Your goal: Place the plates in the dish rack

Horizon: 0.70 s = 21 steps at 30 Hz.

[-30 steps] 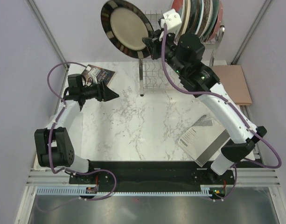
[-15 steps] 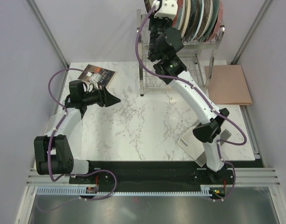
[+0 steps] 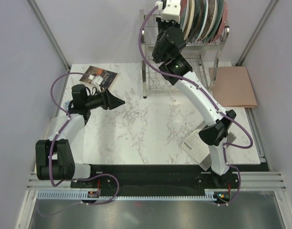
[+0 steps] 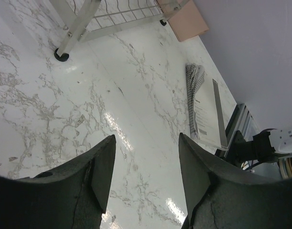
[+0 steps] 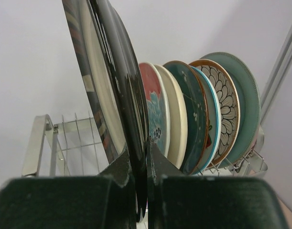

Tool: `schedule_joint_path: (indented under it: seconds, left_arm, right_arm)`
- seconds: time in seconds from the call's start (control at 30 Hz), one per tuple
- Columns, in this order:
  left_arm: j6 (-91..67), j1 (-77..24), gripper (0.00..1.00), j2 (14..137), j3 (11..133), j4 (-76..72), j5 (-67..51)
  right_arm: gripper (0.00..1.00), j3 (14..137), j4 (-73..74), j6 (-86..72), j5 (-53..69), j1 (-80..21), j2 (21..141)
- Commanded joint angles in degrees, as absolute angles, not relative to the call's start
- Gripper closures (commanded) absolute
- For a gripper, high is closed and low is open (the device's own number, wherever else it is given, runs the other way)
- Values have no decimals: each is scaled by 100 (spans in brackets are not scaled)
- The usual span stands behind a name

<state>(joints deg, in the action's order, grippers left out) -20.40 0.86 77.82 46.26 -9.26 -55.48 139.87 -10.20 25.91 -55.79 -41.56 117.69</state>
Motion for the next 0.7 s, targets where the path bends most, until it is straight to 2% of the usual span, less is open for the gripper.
schedule_joint_path:
  seconds: [0.0,0.67]
  left_arm:
    - [-2391,70,38,7585,4483,-1459,-5563]
    - [-2478,70,38,8191,4482,-1705,-5704]
  right_arm:
    - [100,14222,-1379,2250,-5519,-4069,11312]
    - [100,14274,-914,1635,-6064,-3894,11707]
